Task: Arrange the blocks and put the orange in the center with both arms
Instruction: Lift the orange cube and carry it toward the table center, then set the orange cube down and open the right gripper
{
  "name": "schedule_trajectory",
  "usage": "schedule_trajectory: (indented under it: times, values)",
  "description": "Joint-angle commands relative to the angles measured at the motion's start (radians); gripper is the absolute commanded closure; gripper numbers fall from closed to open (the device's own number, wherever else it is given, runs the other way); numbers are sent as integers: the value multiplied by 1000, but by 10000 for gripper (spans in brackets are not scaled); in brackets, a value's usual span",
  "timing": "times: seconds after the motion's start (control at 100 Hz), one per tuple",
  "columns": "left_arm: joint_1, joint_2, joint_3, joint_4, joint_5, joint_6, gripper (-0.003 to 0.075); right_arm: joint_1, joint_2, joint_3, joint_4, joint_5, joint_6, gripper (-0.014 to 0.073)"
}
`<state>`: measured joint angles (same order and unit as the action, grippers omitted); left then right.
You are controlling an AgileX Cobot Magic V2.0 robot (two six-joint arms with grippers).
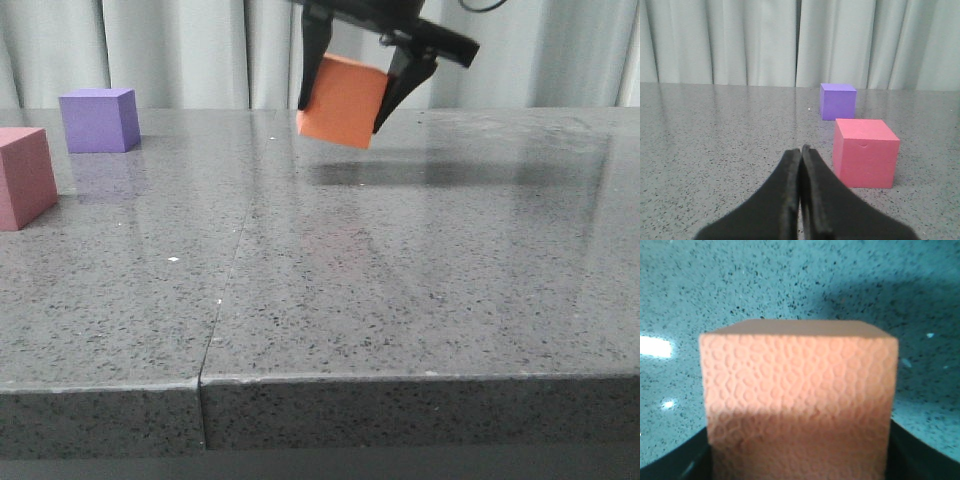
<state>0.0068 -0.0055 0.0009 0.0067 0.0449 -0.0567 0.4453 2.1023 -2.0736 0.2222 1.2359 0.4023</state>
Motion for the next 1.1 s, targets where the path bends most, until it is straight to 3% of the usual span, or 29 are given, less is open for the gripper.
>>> schedule_trajectory:
  times: [0.0,0.28,0.35,0.5,0.58,1.09]
  values:
    - [0,-28,40,-7,-81,-2,741,-3,-34,-32,16,-34,18,391]
    - [0,-28,40,-7,-81,-2,741,-3,-1,-32,19,-52,18,369]
    - [0,-28,40,-7,-81,-2,741,-3,-1,-32,25,-68,18,293]
    - [0,-28,40,-7,-81,-2,741,-1,-1,-32,33,-78,18,43]
    - [0,-28,40,-7,-81,-2,741,-1,-1,-32,37,-82,18,-21]
    - [0,-28,40,-7,-81,-2,741,-1,-2,-51,48,-26,16,-20]
